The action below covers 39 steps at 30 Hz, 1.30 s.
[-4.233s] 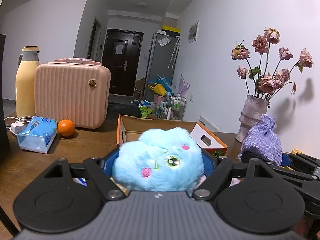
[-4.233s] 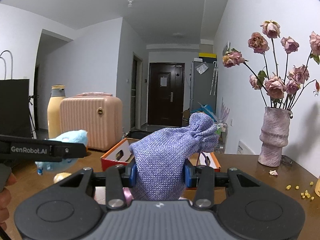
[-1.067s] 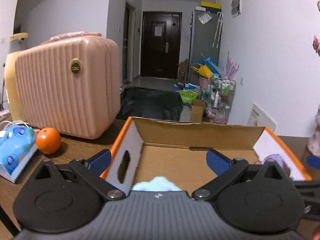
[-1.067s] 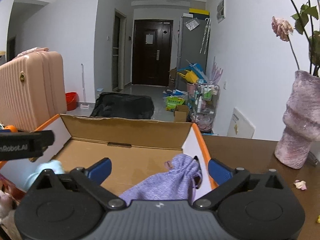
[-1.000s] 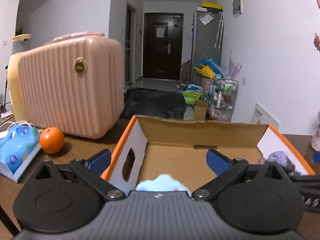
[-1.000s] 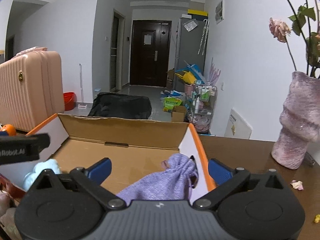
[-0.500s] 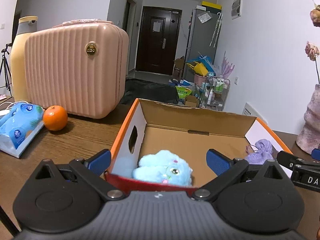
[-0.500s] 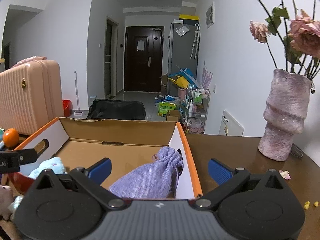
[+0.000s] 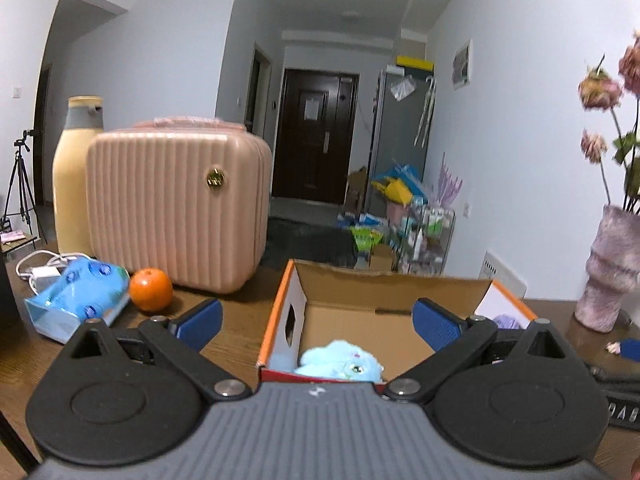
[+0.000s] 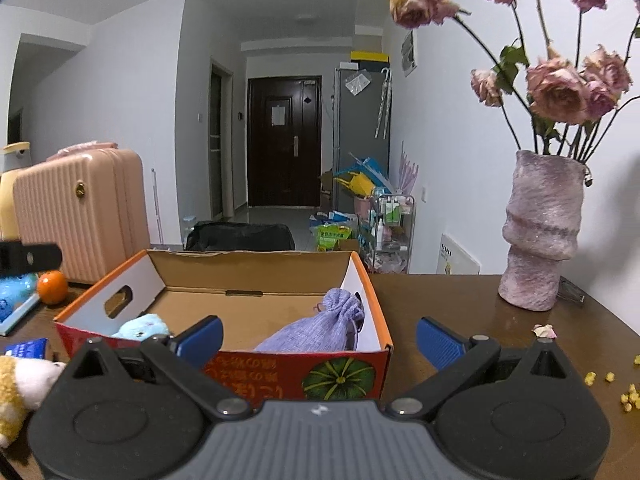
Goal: Organize soft objects
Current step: 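Withdraw both grippers from the box back toward the remaining items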
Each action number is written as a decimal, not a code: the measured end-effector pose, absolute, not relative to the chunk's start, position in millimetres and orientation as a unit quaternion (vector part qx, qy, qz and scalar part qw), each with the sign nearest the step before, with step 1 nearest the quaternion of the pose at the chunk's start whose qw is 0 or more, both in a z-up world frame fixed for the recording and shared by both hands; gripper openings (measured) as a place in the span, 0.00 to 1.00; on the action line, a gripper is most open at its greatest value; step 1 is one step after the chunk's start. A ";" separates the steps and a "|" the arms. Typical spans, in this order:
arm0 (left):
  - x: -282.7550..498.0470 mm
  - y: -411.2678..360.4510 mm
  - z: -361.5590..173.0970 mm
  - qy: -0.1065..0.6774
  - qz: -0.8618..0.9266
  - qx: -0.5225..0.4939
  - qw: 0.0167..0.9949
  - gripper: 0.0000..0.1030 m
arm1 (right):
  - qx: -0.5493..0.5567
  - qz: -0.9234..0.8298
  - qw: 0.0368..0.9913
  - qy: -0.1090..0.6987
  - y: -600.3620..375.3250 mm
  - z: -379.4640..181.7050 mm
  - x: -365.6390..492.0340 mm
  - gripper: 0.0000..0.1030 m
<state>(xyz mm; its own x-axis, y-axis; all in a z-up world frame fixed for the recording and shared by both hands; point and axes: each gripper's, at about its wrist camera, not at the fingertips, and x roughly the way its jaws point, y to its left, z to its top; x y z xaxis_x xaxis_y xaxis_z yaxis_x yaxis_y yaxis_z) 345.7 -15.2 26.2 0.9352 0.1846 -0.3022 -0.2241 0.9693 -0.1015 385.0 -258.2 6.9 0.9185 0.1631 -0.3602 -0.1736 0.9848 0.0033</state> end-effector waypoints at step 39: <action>200.1 12.7 15.5 0.150 0.044 -0.007 0.988 1.00 | 0.007 0.088 0.984 0.152 -236.5 -5.9 217.0 1.00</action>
<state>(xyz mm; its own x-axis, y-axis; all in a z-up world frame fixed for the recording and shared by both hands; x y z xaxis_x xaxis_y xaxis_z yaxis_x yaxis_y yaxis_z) 200.1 12.7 15.5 0.9512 0.0855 -0.2964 -0.0900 0.9959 -0.0015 217.0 -236.5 -5.9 0.9380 0.1758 -0.2987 -0.1716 0.9843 0.0405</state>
